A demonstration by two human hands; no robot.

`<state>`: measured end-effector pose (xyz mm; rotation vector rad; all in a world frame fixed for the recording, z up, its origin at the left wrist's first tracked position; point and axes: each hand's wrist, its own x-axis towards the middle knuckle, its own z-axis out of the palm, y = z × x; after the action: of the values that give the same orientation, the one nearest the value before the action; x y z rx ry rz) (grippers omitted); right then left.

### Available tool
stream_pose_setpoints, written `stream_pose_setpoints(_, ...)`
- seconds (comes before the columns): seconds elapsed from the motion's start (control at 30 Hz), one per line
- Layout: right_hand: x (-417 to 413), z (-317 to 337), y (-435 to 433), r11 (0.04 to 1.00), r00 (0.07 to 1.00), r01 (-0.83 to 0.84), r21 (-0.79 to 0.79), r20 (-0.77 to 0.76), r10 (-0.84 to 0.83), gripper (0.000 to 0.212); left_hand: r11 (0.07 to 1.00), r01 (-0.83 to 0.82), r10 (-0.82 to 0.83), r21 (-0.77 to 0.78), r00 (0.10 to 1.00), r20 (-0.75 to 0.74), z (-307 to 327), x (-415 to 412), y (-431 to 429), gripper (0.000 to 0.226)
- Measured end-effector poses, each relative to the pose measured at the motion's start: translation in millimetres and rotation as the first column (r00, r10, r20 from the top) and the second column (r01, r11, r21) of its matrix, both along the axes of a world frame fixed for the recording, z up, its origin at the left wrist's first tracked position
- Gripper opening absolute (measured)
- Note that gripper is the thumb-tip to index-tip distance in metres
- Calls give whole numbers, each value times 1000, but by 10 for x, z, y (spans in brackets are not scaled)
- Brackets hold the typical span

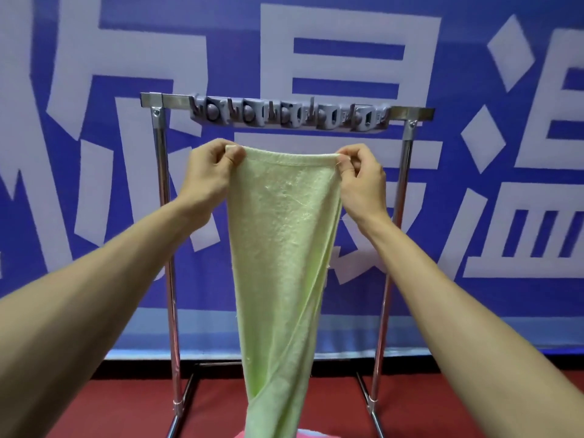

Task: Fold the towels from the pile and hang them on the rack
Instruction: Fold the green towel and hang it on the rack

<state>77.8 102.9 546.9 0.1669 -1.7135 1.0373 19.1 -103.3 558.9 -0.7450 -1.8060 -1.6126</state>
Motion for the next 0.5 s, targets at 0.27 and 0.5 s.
stream_pose_setpoints(0.27, -131, -461, 117, 997, 974, 75, 34, 211, -81, 10, 991, -115, 118, -70, 992, 42, -521, -132, 88, 16)
stream_pose_setpoints(0.5, -192, -849, 288, 998, 922, 59, 28, 381, -65, 15, 991, -53, 64, -126, 994, 89, -945, -217, 190, 17)
